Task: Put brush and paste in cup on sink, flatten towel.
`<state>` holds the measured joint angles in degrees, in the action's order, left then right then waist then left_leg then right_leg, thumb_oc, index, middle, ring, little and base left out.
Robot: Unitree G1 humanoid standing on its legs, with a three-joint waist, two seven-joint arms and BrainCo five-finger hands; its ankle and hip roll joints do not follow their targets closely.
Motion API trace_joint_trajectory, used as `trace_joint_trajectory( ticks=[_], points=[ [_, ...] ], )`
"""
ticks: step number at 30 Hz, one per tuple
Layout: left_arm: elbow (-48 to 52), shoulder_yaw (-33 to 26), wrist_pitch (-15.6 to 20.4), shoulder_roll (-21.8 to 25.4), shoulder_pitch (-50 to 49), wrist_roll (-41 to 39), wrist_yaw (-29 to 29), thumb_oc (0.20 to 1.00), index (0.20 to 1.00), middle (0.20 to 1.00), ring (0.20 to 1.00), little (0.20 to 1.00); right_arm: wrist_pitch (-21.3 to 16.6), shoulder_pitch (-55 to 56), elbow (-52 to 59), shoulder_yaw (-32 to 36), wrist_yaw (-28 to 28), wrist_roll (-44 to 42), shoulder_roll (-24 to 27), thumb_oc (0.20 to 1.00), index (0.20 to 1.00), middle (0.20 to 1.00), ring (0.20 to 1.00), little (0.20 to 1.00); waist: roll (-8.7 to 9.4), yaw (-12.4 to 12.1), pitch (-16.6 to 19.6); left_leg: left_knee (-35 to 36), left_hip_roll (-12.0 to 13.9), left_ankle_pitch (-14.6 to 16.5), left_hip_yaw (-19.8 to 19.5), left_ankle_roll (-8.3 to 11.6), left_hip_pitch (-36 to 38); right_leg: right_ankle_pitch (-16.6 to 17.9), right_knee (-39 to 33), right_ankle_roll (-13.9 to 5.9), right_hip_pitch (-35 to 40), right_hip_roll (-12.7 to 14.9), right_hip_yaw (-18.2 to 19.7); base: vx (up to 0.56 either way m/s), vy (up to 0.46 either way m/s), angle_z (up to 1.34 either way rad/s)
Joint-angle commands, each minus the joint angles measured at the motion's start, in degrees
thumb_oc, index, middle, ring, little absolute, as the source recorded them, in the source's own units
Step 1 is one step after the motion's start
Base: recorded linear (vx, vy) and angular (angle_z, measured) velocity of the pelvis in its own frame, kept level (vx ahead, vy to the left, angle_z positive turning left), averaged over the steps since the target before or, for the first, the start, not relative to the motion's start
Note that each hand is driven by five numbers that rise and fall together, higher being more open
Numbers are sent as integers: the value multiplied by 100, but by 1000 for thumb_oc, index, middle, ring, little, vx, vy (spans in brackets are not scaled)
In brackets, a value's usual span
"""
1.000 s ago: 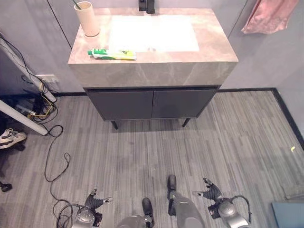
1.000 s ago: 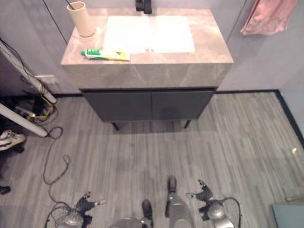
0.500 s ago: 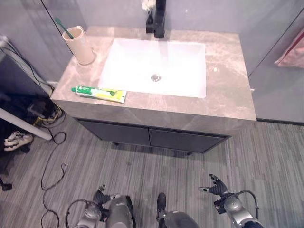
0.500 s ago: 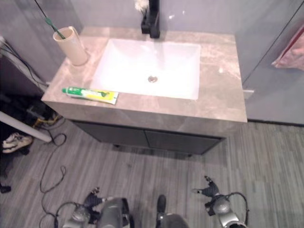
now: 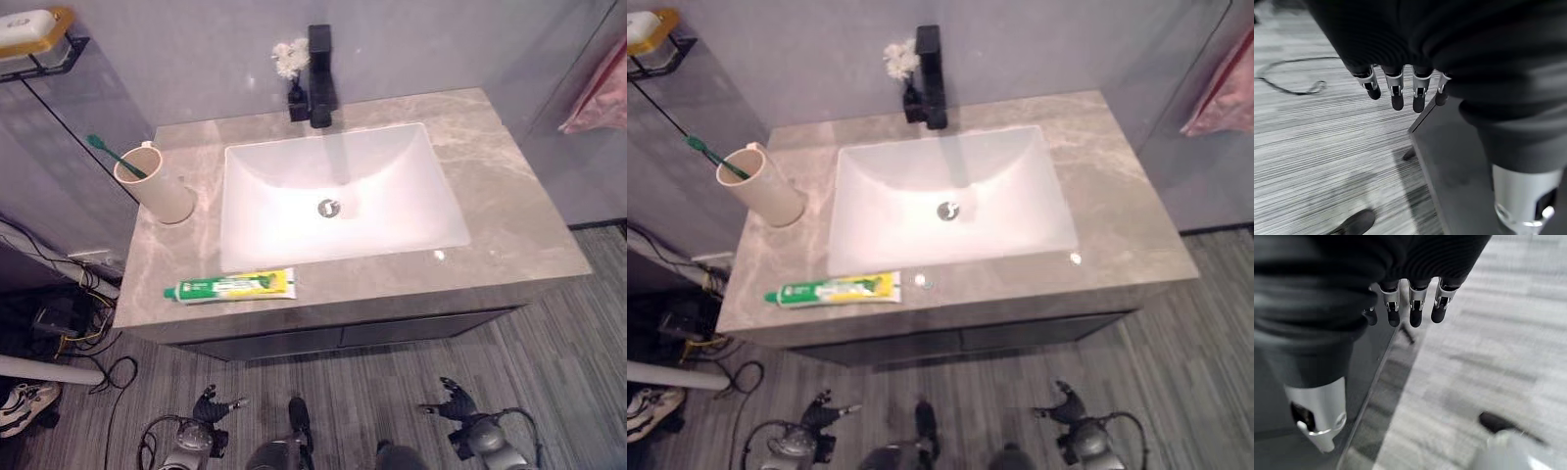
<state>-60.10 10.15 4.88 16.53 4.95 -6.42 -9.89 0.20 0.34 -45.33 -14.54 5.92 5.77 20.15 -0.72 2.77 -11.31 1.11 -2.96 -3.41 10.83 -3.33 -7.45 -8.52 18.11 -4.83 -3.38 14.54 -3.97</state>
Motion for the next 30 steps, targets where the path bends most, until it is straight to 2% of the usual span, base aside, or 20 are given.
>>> trace_joint_trajectory(
  ticks=[1,2,3,4,5,6,7,8,10,11,12,15,21,30],
  points=[
    [371,-48,87,261,-174,69,-39,1000,1000,1000,1000,1000,-136,-428,234,-78,-19,-32,268,1000,1000,1000,1000,1000,102,-250,-229,-666,555,260,94,277,-311,1928,-747,-309,-58,202,-137,31,222,1],
    [353,-39,73,278,-181,100,-21,1000,1000,1000,1000,1000,-139,-440,228,-85,-23,-47,259,1000,1000,1000,1000,1000,100,-212,-234,-582,521,252,82,260,-243,1811,-723,-282,-125,25,-45,23,135,-3],
    [353,-40,73,278,-180,100,-21,1000,1000,1000,1000,1000,-139,-442,228,-85,-23,-47,259,1000,1000,1000,1000,1000,97,-217,-218,-573,527,239,85,262,-260,1825,-731,-279,-145,18,-41,69,154,-6],
    [299,-72,71,314,-200,156,-25,1000,1000,1000,1000,1000,-163,-474,198,-155,-28,-55,245,1000,1000,1000,1000,1000,76,-190,-264,-316,518,189,112,271,-40,1488,-937,-214,-342,-343,-78,78,123,-9],
    [278,-77,72,318,-193,169,-27,1000,1000,1000,1000,1000,-177,-483,189,-184,-28,-73,238,1000,1000,1000,1000,1000,70,-156,-290,-230,506,165,67,283,27,1430,-1045,-180,-426,-484,1,80,124,-12],
    [278,-77,72,318,-192,169,-27,1000,1000,1000,1000,1000,-177,-484,189,-184,-28,-73,238,1000,1000,1000,1000,1000,70,-155,-293,-228,506,164,66,283,30,1429,-1046,-180,-423,-484,0,90,-33,-9],
    [191,-139,73,376,-184,225,-45,1000,1000,1000,1000,1000,-171,-517,186,-235,-54,-57,204,1000,1000,1000,1000,1000,118,-199,-364,-68,545,151,77,333,199,1619,-1525,-231,-643,-464,-192,86,-85,-7],
    [204,-158,79,414,-217,256,-21,1000,1000,1000,1000,1000,-166,-513,256,-265,-96,-16,217,1000,1000,1000,1000,1000,131,-197,-387,-66,587,128,51,353,219,1687,-1567,-272,-669,-403,-253,106,-108,-1],
    [210,-134,79,409,-243,312,-12,1000,1000,1000,1000,1000,-170,-474,279,-278,-123,4,213,1000,1000,1000,1000,1000,148,-161,-373,-49,578,99,-2,366,223,1700,-1653,-280,-596,-409,-152,39,-59,7],
    [196,-119,84,420,-255,378,-9,1000,1000,1000,1000,1000,-183,-430,315,-306,-145,38,228,1000,1000,1000,1000,1000,184,-147,-356,17,552,81,-49,370,239,1711,-1776,-258,-540,-475,48,51,-107,20],
    [145,-161,91,366,-325,364,-7,1000,1000,1000,1000,1000,-166,-417,251,-369,-165,204,258,1000,1000,1000,1000,1000,233,-232,-296,129,584,5,-19,428,292,1800,-2011,-280,-416,-452,-126,51,-107,23],
    [141,-197,87,281,-425,247,69,1000,1000,1000,1000,1000,-138,-355,234,-308,-148,222,293,1000,1000,1000,1000,1000,238,-271,-234,245,646,-117,-103,528,299,1811,-2215,-264,-232,-492,-255,33,-165,17],
    [296,25,125,265,-515,414,120,1000,1000,1000,1000,1000,-121,-399,-57,-335,-130,279,350,1000,1000,1000,1000,1000,186,-328,-209,302,744,-246,-231,649,273,1752,-2311,-226,-39,-526,-527,14,-116,25],
    [696,87,220,454,-820,619,77,1000,1000,1000,1000,1000,-133,-547,-540,-298,-81,180,407,1000,1000,1000,1000,1000,-23,-510,-207,388,773,-448,-607,790,106,1626,-2311,-194,89,-537,-965,-4,-83,24]
  ],
)
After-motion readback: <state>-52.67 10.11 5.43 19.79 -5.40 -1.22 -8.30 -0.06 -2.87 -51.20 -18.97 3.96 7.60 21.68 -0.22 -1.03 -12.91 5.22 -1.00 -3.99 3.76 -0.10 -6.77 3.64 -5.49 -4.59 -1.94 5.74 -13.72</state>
